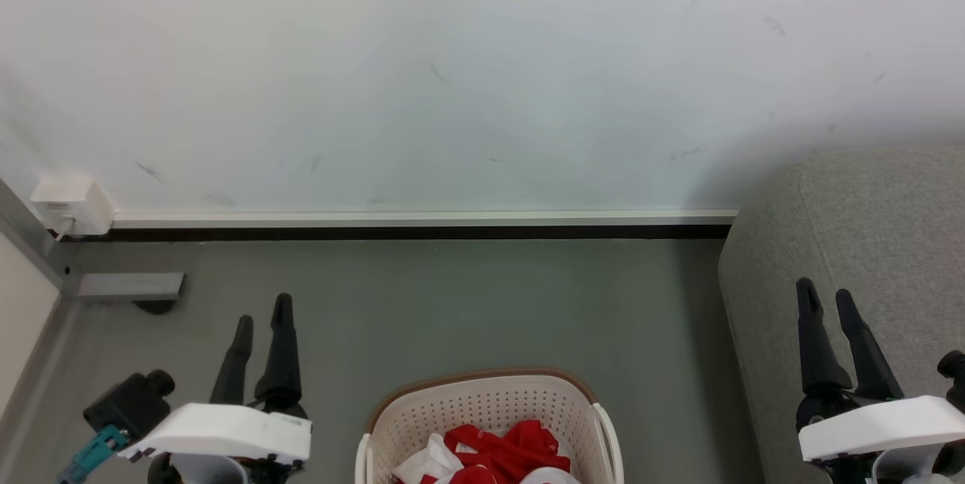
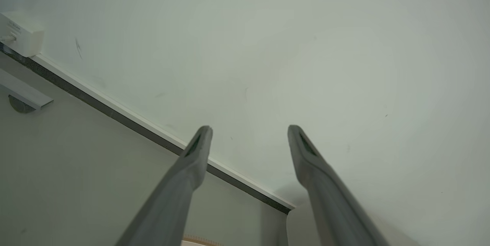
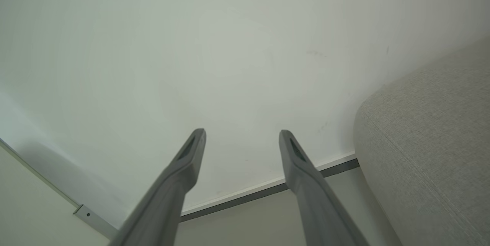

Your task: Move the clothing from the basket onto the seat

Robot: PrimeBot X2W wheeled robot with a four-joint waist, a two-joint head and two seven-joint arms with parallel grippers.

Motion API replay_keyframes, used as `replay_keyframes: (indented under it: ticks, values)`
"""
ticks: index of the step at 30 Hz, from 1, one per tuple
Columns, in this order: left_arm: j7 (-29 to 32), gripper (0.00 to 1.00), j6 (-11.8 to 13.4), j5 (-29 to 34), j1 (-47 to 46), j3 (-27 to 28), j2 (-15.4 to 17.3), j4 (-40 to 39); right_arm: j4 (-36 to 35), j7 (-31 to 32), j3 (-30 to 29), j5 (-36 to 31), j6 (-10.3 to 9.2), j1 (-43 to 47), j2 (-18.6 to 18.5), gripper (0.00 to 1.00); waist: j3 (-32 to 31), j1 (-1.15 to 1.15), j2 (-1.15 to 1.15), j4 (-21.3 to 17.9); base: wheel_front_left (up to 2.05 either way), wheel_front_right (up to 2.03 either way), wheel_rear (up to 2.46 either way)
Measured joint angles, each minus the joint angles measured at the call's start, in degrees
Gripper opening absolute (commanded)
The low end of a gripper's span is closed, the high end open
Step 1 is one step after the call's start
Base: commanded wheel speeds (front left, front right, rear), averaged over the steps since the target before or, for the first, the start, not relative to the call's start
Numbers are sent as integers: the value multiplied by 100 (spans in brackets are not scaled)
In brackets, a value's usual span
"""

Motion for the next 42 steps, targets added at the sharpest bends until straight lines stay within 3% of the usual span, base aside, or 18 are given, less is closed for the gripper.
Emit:
replay_keyframes:
  ticks: [42]
  values:
    - [-613,100,409,2429,-63,-164,16,-48,51,-590,475,-2069,0,-148,-248,100,39,0,0,-98,0,0,0]
